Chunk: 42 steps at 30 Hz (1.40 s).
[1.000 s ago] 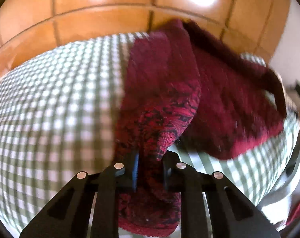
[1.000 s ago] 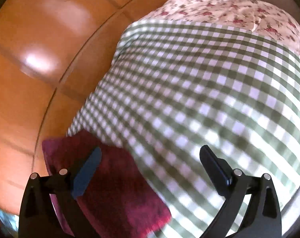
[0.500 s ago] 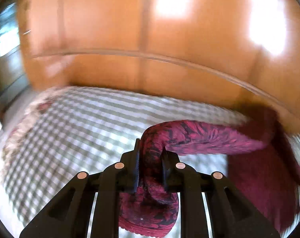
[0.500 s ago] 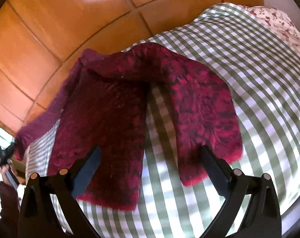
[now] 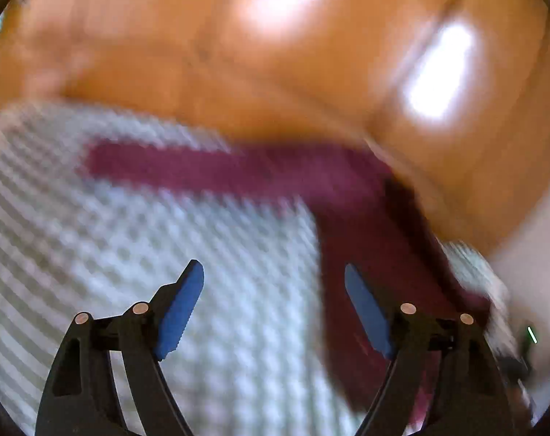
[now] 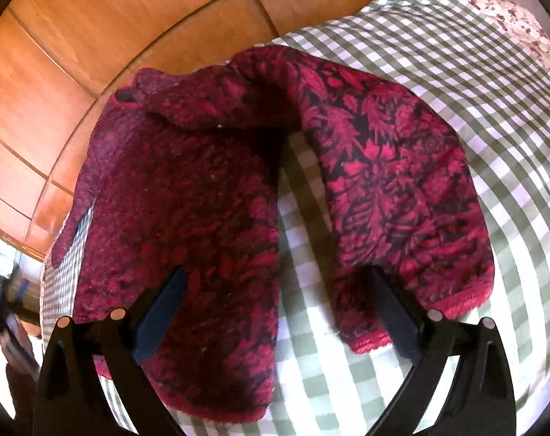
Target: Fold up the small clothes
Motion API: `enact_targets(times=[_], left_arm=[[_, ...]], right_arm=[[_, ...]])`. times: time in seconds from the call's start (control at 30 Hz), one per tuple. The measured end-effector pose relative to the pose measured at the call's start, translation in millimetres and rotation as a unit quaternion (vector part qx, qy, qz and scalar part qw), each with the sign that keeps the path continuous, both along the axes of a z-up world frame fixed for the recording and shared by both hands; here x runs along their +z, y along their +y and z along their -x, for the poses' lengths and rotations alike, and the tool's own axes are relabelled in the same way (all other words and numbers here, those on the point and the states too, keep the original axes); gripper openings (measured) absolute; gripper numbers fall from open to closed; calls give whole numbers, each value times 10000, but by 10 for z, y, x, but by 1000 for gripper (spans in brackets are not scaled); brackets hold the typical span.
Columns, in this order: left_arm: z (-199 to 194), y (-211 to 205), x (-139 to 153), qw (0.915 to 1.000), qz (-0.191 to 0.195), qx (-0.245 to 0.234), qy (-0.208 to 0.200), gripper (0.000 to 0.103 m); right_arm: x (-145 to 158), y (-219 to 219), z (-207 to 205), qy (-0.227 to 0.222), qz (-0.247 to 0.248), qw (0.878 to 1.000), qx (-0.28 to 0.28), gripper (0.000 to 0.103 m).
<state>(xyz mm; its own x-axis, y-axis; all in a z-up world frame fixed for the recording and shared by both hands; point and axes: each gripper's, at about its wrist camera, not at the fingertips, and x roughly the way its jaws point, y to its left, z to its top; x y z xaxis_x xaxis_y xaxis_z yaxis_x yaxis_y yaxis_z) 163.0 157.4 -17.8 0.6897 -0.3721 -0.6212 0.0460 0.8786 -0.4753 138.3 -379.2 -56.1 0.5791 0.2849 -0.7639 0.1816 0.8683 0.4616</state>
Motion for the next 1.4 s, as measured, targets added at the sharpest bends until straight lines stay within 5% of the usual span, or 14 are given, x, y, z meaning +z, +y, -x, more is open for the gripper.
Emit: enact_targets(times=[0.1,0.23,0.37,0.4,0.43,0.5,0.57,0.77,1.0,1.2,1.3,1.33,1.37,1.4], left_arm=[[68,-302,-383,9969,521,-393,443,79],[-51,-560,-743,9871,1108,-478,1050,80],[-54,-800,-817,9877,1048,-608,992,79],[-65,-822,-828,9871,1076,-648,997,71],[-105,-856,-851,9849,1127,-771,1065,46],[-135,-918,-853,9858,930,-804,1146,25],[-121,-940,-771,9877,812,-817,1058,19],[113,-910,-110,9929,401,-972,555,7],[689,-665,284,9909,54,-1228,541,3],[1185,-642,-287,9834,-409,-1226,1274,0],[1238,-578,-605,9788,-962,-737,1650,0],[1252,-494,-674,9793,-801,-593,1764,0],[1256,-438,-684,9812,-620,-503,1757,2],[1259,-406,-667,9831,-532,-448,1692,17]], right_arm=[[71,71,105,-127,-194,9996,187,91],[-54,249,151,313,-234,9973,617,86],[-256,260,289,368,-514,9971,422,86],[-273,239,295,315,-594,9972,338,86],[-287,218,294,241,-679,9971,236,83],[-288,185,254,186,-756,9969,136,68],[-282,148,175,233,-854,9960,151,35],[299,234,300,-277,-411,9963,695,19],[723,453,878,-555,236,9861,1546,18],[282,598,1379,91,320,9809,1918,18],[123,507,1429,241,32,9859,1654,41],[123,516,1457,201,-37,9873,1573,53],[155,508,1480,124,-58,9887,1495,54],[196,504,1463,46,-83,9893,1455,54]])
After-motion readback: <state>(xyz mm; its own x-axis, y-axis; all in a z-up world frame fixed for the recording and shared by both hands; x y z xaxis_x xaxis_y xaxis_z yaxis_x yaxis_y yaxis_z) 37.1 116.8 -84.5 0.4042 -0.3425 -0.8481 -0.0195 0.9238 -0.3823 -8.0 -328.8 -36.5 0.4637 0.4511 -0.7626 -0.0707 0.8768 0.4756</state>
